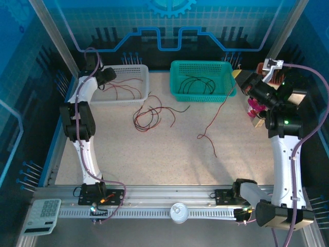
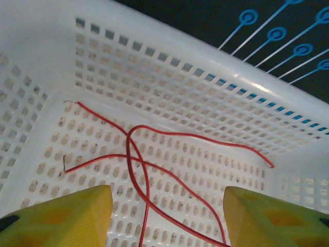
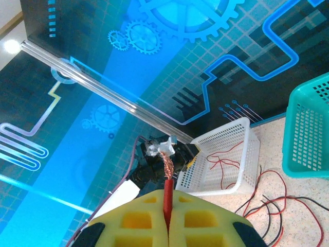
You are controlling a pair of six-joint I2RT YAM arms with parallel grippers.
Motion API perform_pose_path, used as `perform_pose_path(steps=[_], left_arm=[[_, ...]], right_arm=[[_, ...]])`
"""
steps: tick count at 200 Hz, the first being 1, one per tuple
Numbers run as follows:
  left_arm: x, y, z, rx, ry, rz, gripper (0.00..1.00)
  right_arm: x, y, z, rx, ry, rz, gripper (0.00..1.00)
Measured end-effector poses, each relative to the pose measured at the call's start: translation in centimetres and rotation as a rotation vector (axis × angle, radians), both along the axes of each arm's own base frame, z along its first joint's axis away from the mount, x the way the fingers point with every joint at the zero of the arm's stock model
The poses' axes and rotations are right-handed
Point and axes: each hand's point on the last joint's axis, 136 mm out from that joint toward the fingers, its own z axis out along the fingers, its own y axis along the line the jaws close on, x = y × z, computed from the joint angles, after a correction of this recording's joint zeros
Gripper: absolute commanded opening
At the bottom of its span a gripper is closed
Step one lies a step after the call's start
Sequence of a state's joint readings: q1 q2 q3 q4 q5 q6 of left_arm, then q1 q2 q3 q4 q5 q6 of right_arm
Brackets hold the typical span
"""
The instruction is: Untangle the cables
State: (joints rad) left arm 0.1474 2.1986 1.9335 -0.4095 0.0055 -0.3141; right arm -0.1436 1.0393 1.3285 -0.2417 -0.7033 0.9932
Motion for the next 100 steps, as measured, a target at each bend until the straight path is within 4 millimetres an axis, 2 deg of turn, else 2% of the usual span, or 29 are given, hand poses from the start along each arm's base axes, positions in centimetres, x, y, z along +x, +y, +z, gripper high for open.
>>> perform_pose_path(steps=[32, 58, 78, 100], left_arm=[[-0.4, -0.8, 2.6, -0.029, -0.058, -0.023, 0.64], [-2.2, -2.9, 7.4, -0.078, -0.153, -0.063, 0.67], [-4.1, -6.4, 13.0, -0.110, -0.275, -0.157, 0.70], [-8.6, -12.5, 18.7, -0.162, -0.423, -0.323, 0.74]], right_arm=[[0.2, 1.0, 0.8, -0.002, -0.011, 0.024, 0.00], [0.3, 2.0, 2.1, -0.005, -0.036, 0.049, 0.00], [0.3, 2.4, 3.4, -0.007, -0.065, 0.055, 0.00], [0.3, 3.0, 5.3, -0.011, -0.110, 0.063, 0.00]])
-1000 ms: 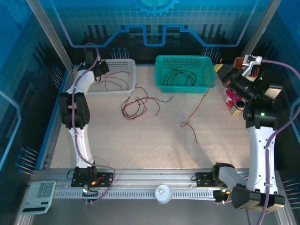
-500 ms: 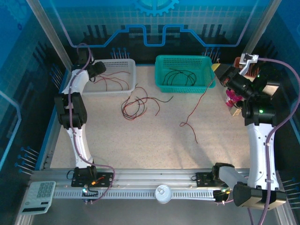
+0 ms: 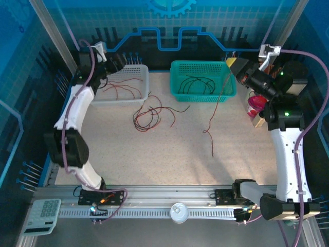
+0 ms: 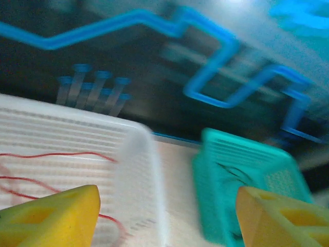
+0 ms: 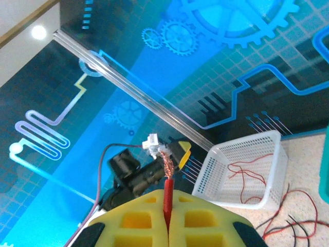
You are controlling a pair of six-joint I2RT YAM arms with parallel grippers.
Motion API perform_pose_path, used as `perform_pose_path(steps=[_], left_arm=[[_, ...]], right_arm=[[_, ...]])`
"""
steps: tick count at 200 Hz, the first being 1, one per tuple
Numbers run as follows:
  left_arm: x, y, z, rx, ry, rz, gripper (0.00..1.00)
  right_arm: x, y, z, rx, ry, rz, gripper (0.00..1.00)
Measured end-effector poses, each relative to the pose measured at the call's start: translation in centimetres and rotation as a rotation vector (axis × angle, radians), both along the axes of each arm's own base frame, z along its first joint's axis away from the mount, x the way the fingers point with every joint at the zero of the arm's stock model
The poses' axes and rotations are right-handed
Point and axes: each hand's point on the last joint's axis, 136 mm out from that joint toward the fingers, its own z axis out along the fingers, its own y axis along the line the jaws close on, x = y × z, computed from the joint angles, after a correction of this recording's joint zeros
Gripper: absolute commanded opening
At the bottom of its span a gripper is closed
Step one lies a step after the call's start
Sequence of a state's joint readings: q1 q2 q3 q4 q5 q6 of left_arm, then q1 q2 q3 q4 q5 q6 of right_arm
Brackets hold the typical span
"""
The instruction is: Untangle the cables
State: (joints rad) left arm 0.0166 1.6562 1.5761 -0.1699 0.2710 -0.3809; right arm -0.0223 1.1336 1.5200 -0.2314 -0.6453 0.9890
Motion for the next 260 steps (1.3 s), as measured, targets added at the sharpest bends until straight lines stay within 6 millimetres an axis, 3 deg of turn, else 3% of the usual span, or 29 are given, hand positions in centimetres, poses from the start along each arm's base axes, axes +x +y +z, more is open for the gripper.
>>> perform_pose_path(steps=[15, 36, 78, 111, 150, 177, 193, 215, 260], left_arm=[[-3.9, -4.5, 2.7, -0.028, -0.099, -0.136, 0.75], [-8.8, -9.9, 3.9, -0.056, -0.190, -0.310, 0.77], [-15.9, -19.0, 0.2, -0.065, -0.199, -0.601, 0.83], [-20.0, -23.8, -1.2, -0.042, -0.205, -0.773, 0.83], [-22.6, -26.4, -0.9, -0.015, -0.256, -0.869, 0.82], [-22.9, -26.7, -0.7, -0.004, -0.272, -0.883, 0.79], [-22.9, -26.7, -0.6, -0.003, -0.277, -0.883, 0.72], [-22.9, -26.8, -0.6, -0.005, -0.276, -0.883, 0.60], [-22.6, -27.0, -0.2, -0.023, -0.308, -0.875, 0.55]], right_arm=[[0.2, 0.4, 1.2, 0.001, -0.027, 0.007, 0.00], [0.6, 1.4, 2.3, 0.003, -0.049, 0.029, 0.00], [1.1, 4.6, 3.5, 0.007, -0.066, 0.102, 0.00], [0.9, 6.9, 4.5, 0.012, -0.084, 0.149, 0.00], [0.0, 9.8, 5.9, 0.009, -0.120, 0.210, 0.00], [-0.5, 11.8, 6.3, 0.002, -0.133, 0.250, 0.00], [-0.4, 12.6, 6.0, -0.004, -0.127, 0.261, 0.00], [-0.1, 13.0, 5.5, -0.014, -0.118, 0.262, 0.00], [0.1, 13.0, 5.3, -0.021, -0.114, 0.248, 0.00]])
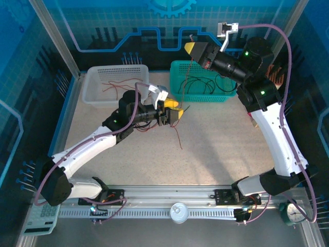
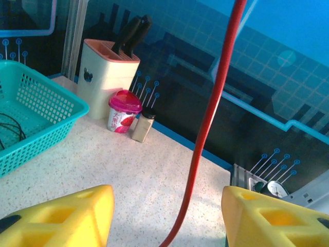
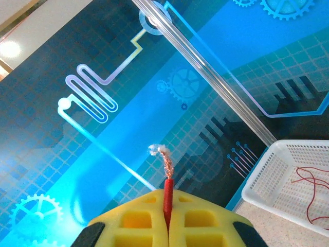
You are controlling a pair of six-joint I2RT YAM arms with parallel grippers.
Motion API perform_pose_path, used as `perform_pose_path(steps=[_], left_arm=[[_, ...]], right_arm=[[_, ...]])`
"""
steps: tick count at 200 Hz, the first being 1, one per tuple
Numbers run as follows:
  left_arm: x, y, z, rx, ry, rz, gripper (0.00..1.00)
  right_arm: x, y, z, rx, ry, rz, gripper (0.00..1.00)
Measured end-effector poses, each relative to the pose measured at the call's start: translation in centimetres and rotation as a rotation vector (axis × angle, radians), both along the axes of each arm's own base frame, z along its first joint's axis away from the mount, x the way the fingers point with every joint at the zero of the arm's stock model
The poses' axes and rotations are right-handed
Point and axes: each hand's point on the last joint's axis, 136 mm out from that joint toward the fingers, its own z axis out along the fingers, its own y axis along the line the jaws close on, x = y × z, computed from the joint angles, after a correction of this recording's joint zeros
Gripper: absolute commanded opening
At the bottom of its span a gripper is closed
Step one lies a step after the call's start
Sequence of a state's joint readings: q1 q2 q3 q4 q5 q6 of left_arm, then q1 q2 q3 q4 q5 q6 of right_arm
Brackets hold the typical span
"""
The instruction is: Untangle the cables
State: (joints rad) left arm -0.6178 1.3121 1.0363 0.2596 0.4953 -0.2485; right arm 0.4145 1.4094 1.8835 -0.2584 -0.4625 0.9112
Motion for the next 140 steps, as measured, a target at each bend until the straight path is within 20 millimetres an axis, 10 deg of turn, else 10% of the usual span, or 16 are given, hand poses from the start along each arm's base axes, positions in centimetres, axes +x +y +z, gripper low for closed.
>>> perform_pose_path(steps=[38, 110, 140], left_arm=[[0.8, -0.8, -1.3, -0.007, 0.046, -0.008, 0.50], [0.9, -1.3, -1.1, -0.047, 0.081, -0.028, 0.00], [1.0, -1.3, -0.8, -0.052, 0.069, -0.028, 0.00]], right_arm=[[0.1, 0.0, 0.0, 0.000, 0.000, -0.004, 0.00], [0.1, -0.9, -0.1, -0.002, -0.001, -0.025, 0.00], [0.6, -3.7, -1.3, -0.006, 0.015, -0.098, 0.00]])
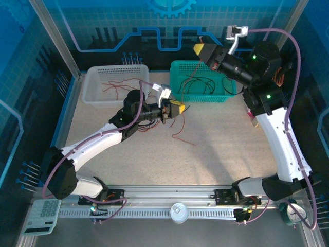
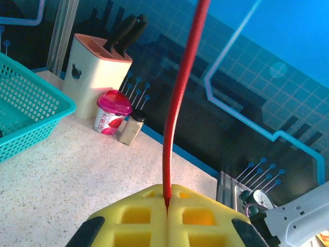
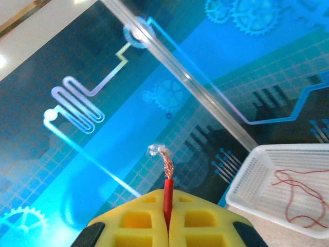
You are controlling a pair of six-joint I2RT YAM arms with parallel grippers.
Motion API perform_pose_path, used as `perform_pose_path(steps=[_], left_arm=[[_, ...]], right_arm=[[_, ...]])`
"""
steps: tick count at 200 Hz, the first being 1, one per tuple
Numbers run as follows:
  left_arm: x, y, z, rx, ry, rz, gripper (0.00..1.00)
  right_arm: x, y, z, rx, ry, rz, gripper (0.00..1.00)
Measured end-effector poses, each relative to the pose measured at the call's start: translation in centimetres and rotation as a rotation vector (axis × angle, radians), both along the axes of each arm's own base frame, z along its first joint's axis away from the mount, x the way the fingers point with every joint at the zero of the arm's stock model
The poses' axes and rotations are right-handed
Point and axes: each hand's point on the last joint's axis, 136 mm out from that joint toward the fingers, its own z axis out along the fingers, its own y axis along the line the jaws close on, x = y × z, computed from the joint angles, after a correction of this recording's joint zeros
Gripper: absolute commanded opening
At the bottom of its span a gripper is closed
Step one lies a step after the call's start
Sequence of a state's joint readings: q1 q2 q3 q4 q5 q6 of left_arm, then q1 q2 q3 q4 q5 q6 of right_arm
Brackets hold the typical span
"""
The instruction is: Untangle the cables
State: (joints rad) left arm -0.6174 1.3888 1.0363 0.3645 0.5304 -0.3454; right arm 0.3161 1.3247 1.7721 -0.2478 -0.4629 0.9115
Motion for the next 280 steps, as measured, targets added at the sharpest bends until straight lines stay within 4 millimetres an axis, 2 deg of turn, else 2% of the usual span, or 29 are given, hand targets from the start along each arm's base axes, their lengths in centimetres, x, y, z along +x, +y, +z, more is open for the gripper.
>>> perform_pose_path(steps=[20, 38, 57, 94, 115, 155, 192, 221, 233, 250, 280], left_arm=[[0.4, 0.5, 0.2, -0.001, -0.002, 0.019, 0.00], [1.2, 1.9, 1.1, -0.013, -0.013, 0.063, 0.00], [2.2, 4.0, 2.9, -0.047, -0.037, 0.124, 0.00], [4.4, 7.3, 7.1, -0.136, -0.076, 0.216, 0.00], [5.0, 8.6, 8.9, -0.180, -0.087, 0.244, 0.00], [5.8, 10.0, 11.4, -0.245, -0.080, 0.260, 0.00], [6.6, 10.0, 11.5, -0.274, -0.034, 0.256, 0.00], [7.1, 10.3, 11.5, -0.276, -0.022, 0.268, 0.00], [7.3, 10.6, 11.7, -0.272, -0.026, 0.278, 0.00], [7.6, 11.3, 12.5, -0.268, -0.048, 0.298, 0.00], [8.3, 13.4, 15.0, -0.261, -0.133, 0.352, 0.00]], right_arm=[[0.5, -2.8, -1.9, -0.006, 0.028, -0.080, 0.00], [0.9, -5.1, -4.6, -0.019, 0.076, -0.152, 0.00], [1.1, -6.0, -8.0, -0.037, 0.139, -0.183, 0.00], [2.2, -5.5, -16.0, -0.087, 0.290, -0.183, 0.00], [2.1, -4.2, -20.2, -0.129, 0.367, -0.159, 0.00], [0.8, 0.1, -25.3, -0.185, 0.428, -0.062, 0.00], [0.0, 4.2, -27.3, -0.206, 0.439, 0.022, 0.00], [0.6, 5.8, -28.1, -0.210, 0.450, 0.041, 0.00], [1.0, 5.9, -27.9, -0.209, 0.446, 0.033, 0.12], [1.5, 5.9, -26.6, -0.203, 0.423, 0.030, 0.34], [2.2, 5.3, -24.5, -0.191, 0.389, 0.011, 0.50]])
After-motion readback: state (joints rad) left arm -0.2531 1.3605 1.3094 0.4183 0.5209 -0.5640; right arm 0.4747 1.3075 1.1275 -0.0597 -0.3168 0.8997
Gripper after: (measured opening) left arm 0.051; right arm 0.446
